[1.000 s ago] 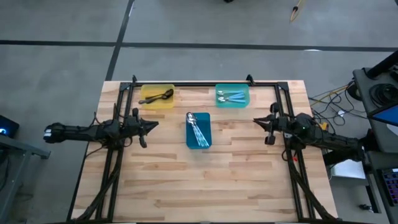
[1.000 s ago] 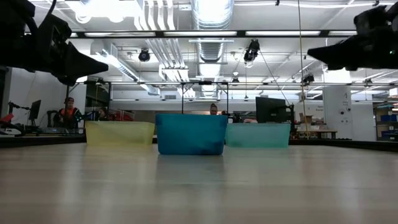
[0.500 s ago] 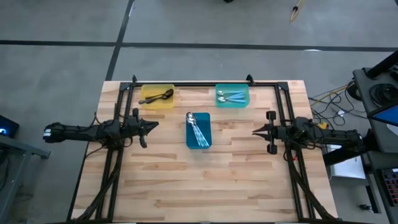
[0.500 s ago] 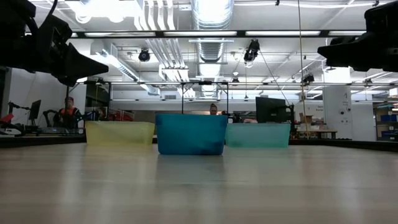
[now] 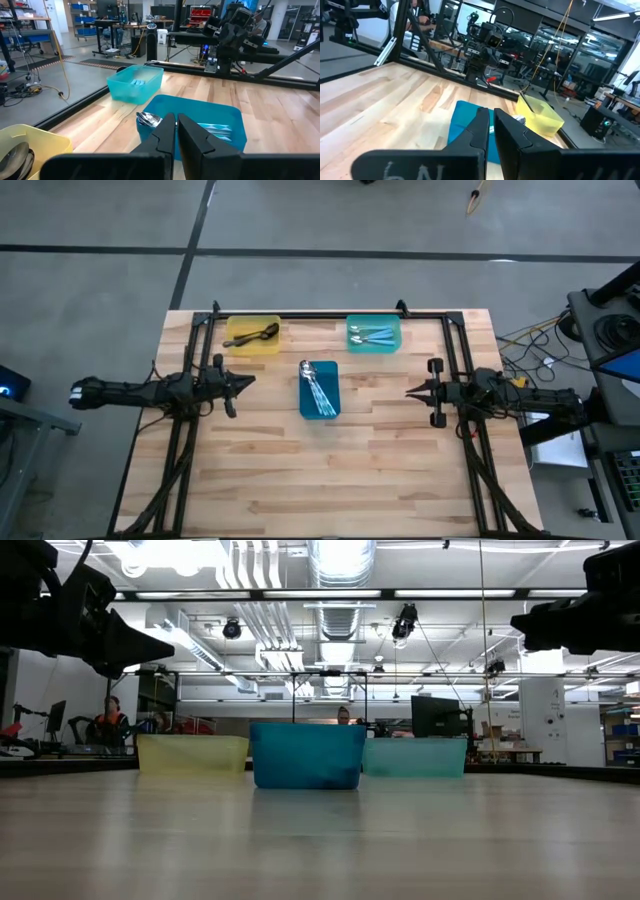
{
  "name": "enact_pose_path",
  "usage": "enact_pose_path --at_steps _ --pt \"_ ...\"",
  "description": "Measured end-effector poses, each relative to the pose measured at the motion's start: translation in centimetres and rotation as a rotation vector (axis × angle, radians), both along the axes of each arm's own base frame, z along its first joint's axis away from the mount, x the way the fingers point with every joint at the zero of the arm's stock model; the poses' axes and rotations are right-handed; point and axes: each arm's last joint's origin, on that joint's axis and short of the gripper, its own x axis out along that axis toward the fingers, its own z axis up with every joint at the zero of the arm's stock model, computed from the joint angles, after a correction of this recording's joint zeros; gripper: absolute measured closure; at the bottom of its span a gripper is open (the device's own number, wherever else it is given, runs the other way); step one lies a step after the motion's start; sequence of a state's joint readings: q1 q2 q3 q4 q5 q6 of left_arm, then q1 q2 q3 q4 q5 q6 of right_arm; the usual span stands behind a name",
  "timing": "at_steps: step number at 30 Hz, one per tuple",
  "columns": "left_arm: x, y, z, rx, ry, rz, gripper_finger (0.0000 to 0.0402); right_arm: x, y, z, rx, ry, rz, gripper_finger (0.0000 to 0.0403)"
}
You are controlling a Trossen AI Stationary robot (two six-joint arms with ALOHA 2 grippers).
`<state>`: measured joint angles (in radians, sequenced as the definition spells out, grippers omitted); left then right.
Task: Sort silverware by color (type)
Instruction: Return to Home Position
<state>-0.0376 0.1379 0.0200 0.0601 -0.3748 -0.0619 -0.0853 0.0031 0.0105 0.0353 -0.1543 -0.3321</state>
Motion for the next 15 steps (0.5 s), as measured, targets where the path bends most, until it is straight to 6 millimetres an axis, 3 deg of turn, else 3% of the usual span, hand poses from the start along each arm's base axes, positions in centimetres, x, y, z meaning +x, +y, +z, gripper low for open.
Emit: enact_pose_path --at_steps 15 --pt "0.0 0.0 0.0 0.0 0.0 0.0 0.04 0.08 0.0 -0.11 0.001 0.012 0.001 0.0385"
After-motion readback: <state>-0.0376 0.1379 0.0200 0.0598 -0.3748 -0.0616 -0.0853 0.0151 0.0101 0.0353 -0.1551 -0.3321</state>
